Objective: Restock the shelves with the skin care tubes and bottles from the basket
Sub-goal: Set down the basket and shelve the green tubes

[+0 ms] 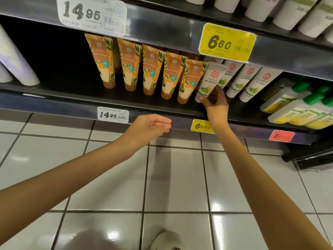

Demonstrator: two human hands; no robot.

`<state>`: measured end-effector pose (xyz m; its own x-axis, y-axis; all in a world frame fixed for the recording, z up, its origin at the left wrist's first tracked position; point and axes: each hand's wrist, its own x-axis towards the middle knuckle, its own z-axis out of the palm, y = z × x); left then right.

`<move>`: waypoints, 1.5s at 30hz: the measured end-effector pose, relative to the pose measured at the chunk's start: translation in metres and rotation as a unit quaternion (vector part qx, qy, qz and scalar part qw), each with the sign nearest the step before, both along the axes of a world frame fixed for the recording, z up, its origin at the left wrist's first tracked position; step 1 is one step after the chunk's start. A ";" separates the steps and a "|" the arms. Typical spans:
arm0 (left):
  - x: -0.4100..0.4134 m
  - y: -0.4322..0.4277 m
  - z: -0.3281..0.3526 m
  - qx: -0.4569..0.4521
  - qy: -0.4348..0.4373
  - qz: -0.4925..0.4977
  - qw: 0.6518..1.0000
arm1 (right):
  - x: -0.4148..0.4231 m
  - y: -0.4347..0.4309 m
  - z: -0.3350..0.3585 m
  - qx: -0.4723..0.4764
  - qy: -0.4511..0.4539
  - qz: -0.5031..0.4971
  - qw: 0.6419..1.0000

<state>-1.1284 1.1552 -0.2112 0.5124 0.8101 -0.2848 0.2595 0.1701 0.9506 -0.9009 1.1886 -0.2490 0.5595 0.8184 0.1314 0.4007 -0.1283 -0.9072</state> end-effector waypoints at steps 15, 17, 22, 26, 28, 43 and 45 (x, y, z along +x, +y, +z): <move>-0.199 -0.041 0.077 0.133 0.077 0.123 0.981 | -0.250 -0.061 0.094 -0.031 0.039 0.460 0.887; -0.254 -0.067 0.086 0.133 0.069 0.224 0.963 | -0.300 -0.061 0.103 -0.030 0.026 0.532 0.846; -0.392 -0.158 0.100 0.140 0.057 0.422 0.894 | -0.416 -0.069 0.131 -0.038 -0.027 0.701 0.711; -0.475 -0.228 0.078 0.093 0.070 0.576 0.809 | -0.496 -0.089 0.142 -0.041 -0.050 0.783 0.619; -0.497 -0.254 0.056 0.027 0.052 0.629 0.775 | -0.531 -0.098 0.137 -0.062 -0.040 0.802 0.593; -0.470 -0.245 -0.105 -0.280 0.325 0.406 0.807 | -0.672 -0.135 0.033 -0.319 -0.381 0.786 0.367; -0.464 -0.233 -0.112 -0.276 0.353 0.390 0.804 | -0.682 -0.136 0.022 -0.321 -0.438 0.771 0.331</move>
<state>-1.5926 0.9227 -0.3228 -0.5375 0.4567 -0.7089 0.3119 0.8887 0.3361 -1.5827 1.0528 -0.2274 -0.6121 0.0578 -0.7886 0.5123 0.7886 -0.3399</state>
